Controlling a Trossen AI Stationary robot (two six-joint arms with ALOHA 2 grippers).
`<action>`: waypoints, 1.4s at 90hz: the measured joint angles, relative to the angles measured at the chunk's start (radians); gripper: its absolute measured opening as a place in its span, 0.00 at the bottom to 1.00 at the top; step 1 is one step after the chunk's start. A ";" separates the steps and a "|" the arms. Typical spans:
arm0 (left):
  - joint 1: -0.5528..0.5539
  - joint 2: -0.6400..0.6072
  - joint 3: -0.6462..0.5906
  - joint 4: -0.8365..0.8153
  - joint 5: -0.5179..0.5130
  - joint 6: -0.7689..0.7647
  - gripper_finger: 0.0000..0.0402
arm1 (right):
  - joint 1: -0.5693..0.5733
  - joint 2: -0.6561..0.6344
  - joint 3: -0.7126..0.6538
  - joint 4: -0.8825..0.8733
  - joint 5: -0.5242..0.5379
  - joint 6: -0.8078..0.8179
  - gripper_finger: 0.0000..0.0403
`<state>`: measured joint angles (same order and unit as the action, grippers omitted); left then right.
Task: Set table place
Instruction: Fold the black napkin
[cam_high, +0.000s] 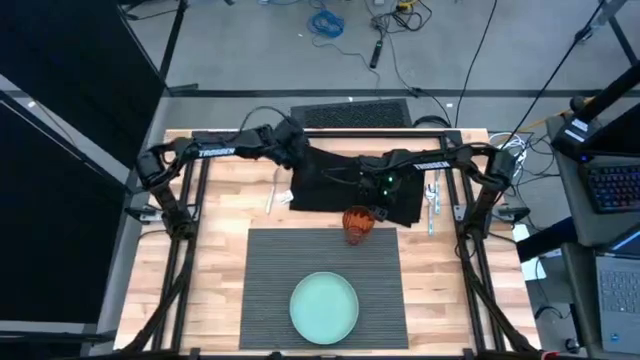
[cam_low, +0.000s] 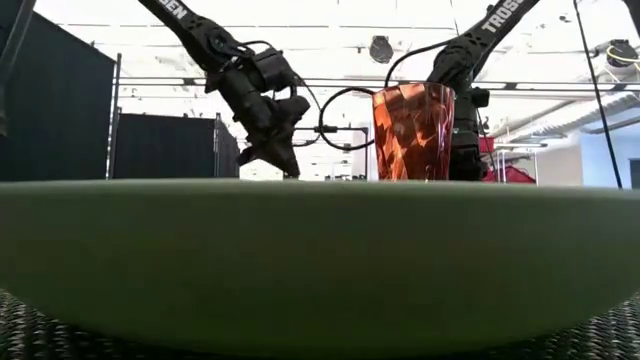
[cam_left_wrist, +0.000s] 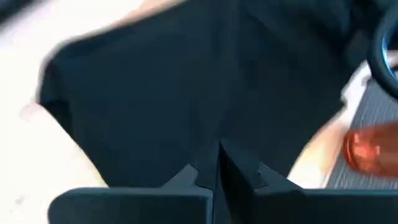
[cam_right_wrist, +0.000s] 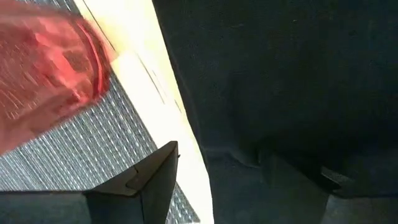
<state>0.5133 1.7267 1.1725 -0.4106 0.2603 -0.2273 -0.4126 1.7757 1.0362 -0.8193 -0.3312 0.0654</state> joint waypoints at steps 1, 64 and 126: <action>-0.004 0.000 0.000 0.001 0.000 0.001 0.00 | -0.001 -0.001 0.005 0.000 0.002 0.000 0.53; -0.115 0.116 0.000 0.045 0.035 0.026 0.00 | -0.236 -0.078 0.149 -0.007 0.226 -0.012 0.53; -0.188 0.217 0.002 -0.049 0.079 0.024 0.00 | -0.347 0.025 0.150 -0.036 0.123 -0.036 0.53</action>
<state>0.3256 1.9442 1.1742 -0.4598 0.3397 -0.2031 -0.7597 1.8008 1.1862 -0.8553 -0.2081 0.0296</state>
